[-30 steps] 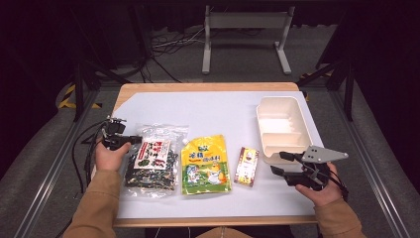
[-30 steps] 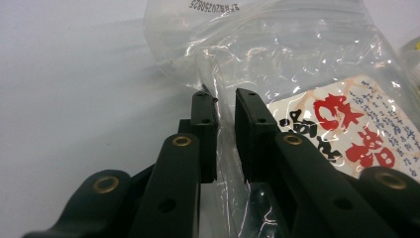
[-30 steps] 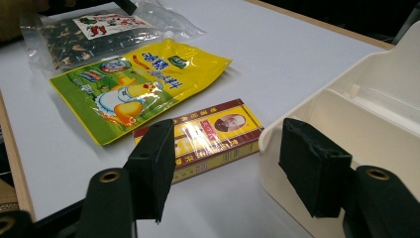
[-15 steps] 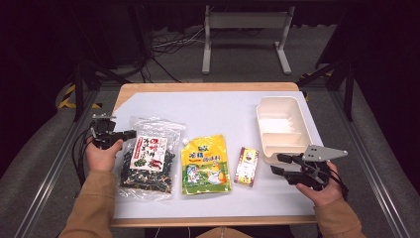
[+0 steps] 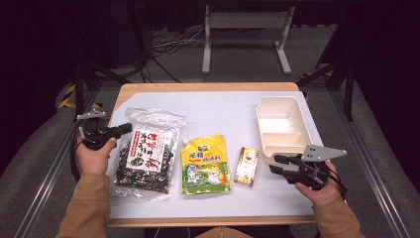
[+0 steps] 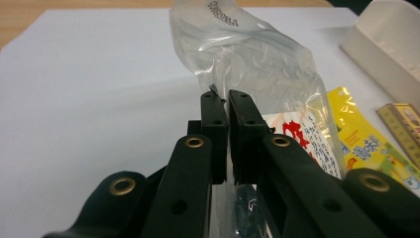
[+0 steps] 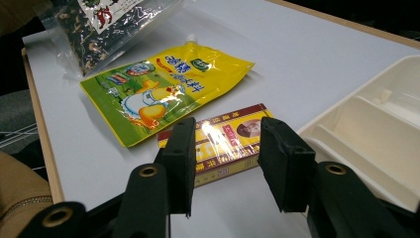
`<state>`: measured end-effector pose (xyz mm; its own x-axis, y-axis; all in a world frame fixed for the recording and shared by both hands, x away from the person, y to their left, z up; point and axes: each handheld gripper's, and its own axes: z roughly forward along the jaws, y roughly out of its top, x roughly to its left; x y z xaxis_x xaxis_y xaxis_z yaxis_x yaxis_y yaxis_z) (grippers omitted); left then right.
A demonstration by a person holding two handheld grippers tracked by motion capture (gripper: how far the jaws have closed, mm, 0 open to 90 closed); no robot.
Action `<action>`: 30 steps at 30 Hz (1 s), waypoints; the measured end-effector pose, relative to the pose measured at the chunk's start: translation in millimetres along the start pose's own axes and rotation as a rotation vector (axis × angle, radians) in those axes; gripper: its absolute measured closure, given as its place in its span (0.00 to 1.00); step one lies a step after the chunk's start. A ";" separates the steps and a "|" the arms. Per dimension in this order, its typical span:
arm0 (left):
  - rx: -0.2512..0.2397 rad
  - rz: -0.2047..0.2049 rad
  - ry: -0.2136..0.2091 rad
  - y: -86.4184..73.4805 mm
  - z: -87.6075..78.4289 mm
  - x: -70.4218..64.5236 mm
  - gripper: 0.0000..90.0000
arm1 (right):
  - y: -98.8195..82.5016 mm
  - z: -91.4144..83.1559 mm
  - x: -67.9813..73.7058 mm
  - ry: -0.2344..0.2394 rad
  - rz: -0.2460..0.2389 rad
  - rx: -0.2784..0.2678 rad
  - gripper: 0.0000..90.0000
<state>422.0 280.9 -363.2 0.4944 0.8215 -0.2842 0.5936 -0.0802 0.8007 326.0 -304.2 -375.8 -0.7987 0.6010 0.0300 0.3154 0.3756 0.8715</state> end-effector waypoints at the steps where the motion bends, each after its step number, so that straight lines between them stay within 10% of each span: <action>1: -0.007 0.011 -0.001 0.8 -1.4 -2.5 0.96 | 1.2 0.3 1.0 -0.002 0.005 0.006 0.67; 30: -0.089 0.210 -0.109 21.4 -46.6 -55.5 0.96 | 24.6 10.6 25.2 0.044 -0.022 0.013 0.70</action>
<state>377.7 259.9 -305.7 0.6695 0.7258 -0.1577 0.4144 -0.1888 0.8903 319.1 -272.4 -358.7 -0.8272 0.5609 0.0327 0.3037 0.3974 0.8659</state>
